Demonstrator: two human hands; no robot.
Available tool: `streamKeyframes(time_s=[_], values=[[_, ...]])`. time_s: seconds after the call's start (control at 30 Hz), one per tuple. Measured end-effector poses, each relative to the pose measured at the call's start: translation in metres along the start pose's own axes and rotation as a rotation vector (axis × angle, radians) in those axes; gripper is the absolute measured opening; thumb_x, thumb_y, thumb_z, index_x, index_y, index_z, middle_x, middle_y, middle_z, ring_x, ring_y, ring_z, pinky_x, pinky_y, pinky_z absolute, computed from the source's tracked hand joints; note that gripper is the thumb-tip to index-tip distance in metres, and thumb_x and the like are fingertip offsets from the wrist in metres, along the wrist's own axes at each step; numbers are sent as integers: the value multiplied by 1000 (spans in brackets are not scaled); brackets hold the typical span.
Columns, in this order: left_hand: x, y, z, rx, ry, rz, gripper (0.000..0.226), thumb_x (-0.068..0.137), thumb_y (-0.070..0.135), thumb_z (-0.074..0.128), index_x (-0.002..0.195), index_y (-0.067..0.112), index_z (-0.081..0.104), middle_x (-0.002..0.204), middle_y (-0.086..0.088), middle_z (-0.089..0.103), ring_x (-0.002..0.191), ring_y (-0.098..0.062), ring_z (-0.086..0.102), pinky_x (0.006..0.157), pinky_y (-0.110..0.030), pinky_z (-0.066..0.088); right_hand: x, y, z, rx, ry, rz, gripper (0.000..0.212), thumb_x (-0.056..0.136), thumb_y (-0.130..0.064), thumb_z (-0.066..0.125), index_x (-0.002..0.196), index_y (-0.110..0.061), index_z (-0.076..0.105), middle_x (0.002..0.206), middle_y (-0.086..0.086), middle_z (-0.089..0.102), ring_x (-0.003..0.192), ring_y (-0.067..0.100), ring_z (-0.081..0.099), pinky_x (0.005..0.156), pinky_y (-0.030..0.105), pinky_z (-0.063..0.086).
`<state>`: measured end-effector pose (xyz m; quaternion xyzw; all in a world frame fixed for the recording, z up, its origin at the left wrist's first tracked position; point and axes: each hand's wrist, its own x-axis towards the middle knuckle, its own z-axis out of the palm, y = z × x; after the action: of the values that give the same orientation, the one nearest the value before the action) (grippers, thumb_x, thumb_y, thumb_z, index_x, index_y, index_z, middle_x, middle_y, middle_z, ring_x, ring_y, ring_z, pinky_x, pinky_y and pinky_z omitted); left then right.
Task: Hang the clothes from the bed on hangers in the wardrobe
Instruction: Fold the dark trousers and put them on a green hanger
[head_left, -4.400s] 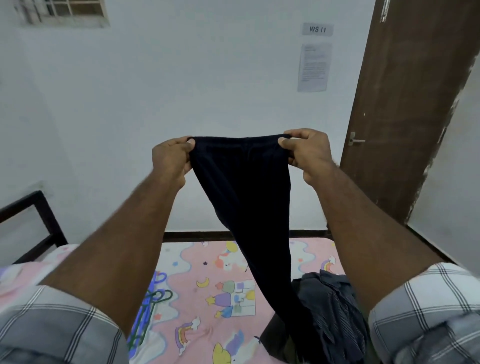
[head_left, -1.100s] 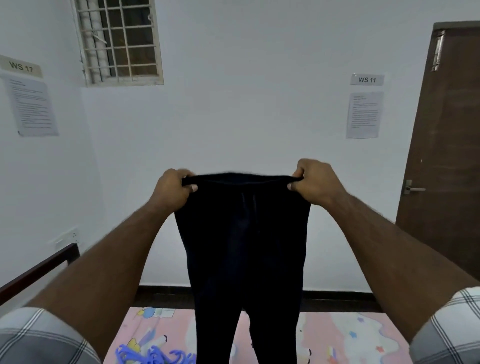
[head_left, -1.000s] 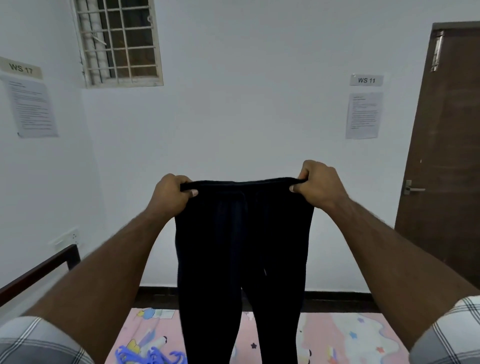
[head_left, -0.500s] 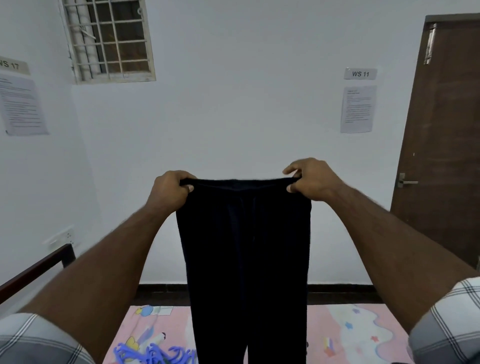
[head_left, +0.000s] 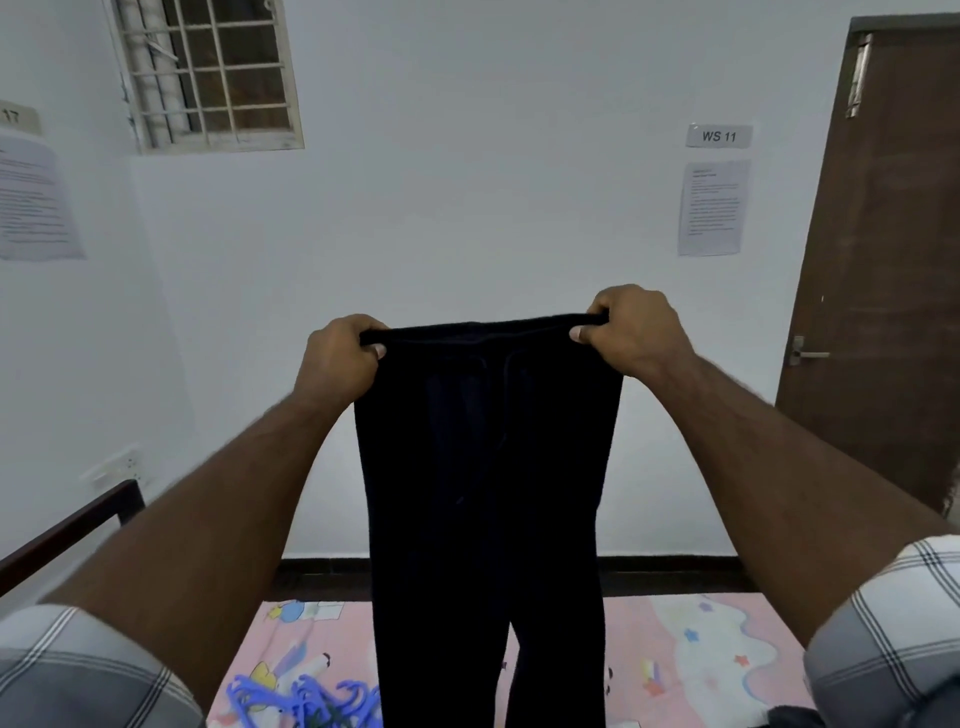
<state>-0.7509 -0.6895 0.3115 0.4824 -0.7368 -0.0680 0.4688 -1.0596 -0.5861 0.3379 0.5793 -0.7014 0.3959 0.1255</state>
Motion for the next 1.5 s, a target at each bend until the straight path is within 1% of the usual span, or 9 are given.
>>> streamKeyframes(time_s=[0.2,0.47,0.63,0.83,0.93,1.0,1.27,1.4,1.5], values=[[-4,-6,3,-1,-9,-37,20,92,7,60,105,15,72,99,-2,71,90,-18,64,75,-25,46,-4,5,10,52,-56,35,21,77,-36,81,83,-17,73,82,-2,68,83,18,64,68,26,47],[-9,-18,5,-9,-32,-91,15,91,9,65,101,17,73,94,0,70,81,-10,61,62,-13,40,-8,11,16,94,-47,3,18,88,-33,73,94,-16,77,91,-4,72,90,15,64,79,26,50],[-13,-23,9,-49,-44,-153,10,88,14,70,98,16,73,89,0,71,86,-18,67,72,-26,50,-12,18,30,94,-60,55,14,89,-31,72,92,-18,74,91,-3,70,88,16,64,76,26,48],[-15,-31,12,-97,6,-288,19,81,25,80,86,10,70,82,-3,69,76,-15,64,64,-27,50,-14,21,32,173,-98,142,21,81,-31,81,87,-13,73,84,-3,67,82,14,61,68,25,46],[-14,-33,15,-142,19,-342,21,78,26,83,81,10,69,82,-5,72,78,-21,70,75,-34,58,-12,20,33,224,-100,180,20,77,-30,84,84,-14,74,83,-2,69,81,14,63,67,25,46],[-13,-29,19,-156,38,-351,19,77,25,82,81,11,69,81,-5,71,80,-22,70,75,-33,58,-12,16,35,241,-94,198,19,77,-27,84,83,-12,74,81,-4,68,80,14,63,67,24,45],[-13,-8,33,-223,50,-368,11,77,20,72,82,11,69,80,-3,70,80,-19,68,72,-33,58,-12,-6,43,348,-95,296,19,73,-14,84,80,-7,69,79,-2,67,75,15,63,68,27,51],[-12,-15,32,-239,52,-432,18,76,19,73,84,4,70,82,-9,70,80,-24,67,72,-37,58,-10,-6,43,405,-140,395,21,69,-13,86,81,-4,72,84,7,72,81,24,70,74,37,61],[-13,-9,40,-255,6,-454,27,73,20,74,89,-1,69,87,-13,71,72,-23,62,68,-37,58,-13,-13,50,555,-221,494,24,67,-9,87,84,-1,72,86,13,74,75,26,70,60,33,59]])
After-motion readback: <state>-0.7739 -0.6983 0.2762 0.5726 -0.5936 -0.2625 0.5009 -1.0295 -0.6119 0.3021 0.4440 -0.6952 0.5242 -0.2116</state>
